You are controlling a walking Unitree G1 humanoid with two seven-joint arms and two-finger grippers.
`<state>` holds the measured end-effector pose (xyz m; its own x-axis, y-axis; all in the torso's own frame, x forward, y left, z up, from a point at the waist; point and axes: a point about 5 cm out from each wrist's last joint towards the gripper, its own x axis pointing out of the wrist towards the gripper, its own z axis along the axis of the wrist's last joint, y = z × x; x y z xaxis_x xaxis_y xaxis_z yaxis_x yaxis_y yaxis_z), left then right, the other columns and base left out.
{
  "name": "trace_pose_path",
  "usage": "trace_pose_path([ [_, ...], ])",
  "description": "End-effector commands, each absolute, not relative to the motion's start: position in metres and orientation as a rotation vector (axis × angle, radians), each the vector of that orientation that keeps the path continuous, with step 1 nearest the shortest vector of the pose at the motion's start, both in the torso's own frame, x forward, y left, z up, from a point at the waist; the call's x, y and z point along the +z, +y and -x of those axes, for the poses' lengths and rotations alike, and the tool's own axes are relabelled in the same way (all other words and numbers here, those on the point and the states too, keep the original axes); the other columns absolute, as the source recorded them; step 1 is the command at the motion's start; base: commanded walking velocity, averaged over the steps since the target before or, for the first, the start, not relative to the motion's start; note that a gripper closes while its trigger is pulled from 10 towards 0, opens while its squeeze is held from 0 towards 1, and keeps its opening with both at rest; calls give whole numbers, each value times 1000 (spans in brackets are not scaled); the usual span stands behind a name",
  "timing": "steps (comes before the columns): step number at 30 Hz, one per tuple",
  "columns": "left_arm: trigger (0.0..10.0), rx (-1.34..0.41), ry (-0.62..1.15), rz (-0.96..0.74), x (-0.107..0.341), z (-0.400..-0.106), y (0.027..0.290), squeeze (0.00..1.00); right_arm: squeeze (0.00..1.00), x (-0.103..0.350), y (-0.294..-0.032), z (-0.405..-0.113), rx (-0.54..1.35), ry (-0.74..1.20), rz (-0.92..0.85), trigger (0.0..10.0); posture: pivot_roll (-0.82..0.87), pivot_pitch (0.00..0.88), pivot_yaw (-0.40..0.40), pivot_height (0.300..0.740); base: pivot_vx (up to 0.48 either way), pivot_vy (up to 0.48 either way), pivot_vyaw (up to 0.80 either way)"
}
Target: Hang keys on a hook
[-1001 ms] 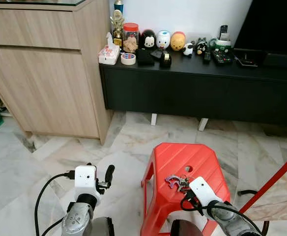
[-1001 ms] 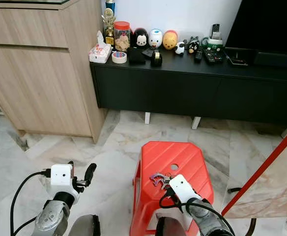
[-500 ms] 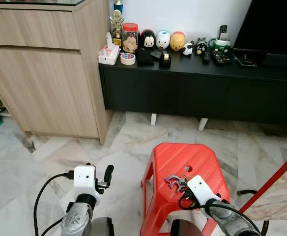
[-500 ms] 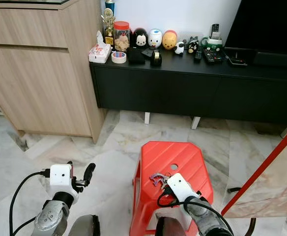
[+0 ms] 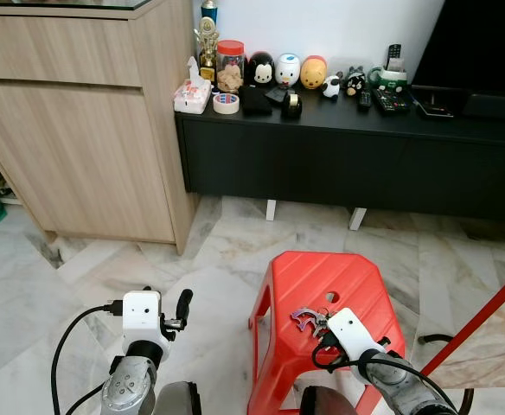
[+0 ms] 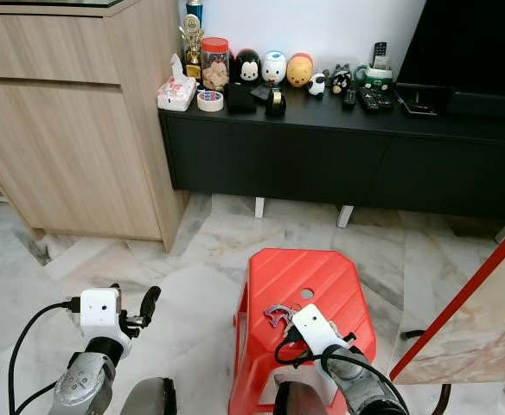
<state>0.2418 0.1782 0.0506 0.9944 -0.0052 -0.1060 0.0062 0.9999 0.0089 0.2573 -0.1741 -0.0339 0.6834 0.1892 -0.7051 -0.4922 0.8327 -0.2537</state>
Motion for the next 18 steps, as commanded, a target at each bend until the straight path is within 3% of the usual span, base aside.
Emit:
trace_pose_path([
  [1,10000,-14,113,-13,50,-243,176,0,0,-32,-175,-260,387,718,442,0,103,0,-84,603,0,0,0],
  [18,10000,-15,114,-15,50,-244,176,0,0,6,-175,-289,214,422,324,0,102,0,-82,603,0,0,0],
])
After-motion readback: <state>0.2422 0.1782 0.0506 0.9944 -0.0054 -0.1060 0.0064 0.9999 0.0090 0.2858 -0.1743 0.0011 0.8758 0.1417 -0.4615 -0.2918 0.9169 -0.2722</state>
